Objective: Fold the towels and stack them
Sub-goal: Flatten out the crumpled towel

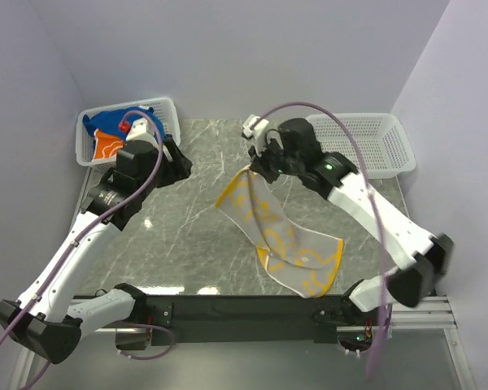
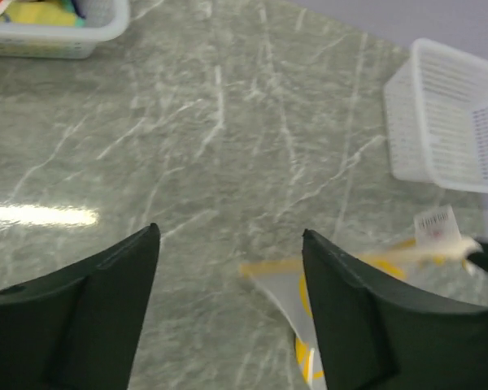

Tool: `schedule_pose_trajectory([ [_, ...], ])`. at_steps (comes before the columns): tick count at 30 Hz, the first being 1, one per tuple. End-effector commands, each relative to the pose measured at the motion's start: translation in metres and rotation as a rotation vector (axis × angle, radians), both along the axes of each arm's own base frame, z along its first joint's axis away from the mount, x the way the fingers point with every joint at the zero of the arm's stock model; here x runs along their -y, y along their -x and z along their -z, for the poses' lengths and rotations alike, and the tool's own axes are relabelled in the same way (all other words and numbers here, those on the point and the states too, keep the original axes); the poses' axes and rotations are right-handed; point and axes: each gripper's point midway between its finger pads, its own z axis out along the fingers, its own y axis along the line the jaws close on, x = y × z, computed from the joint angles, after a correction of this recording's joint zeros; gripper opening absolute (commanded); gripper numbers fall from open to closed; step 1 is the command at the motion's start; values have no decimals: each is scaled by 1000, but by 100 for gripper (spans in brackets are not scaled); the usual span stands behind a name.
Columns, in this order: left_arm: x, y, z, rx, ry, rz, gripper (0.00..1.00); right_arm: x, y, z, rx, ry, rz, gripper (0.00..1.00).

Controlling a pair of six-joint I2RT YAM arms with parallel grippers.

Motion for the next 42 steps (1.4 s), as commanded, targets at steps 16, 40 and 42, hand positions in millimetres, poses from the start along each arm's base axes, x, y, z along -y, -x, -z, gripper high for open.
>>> schedule_pose_trajectory([
  [16, -4, -17, 124, -259, 0, 10, 88, 56, -141, 52, -185, -171, 654, 71],
  [40, 66, -82, 262, -622, -207, 26, 65, 170, 8, 225, -606, -287, 983, 65],
  [42, 68, -78, 268, -632, -220, 27, 65, 174, 10, 224, -597, -285, 1004, 65],
])
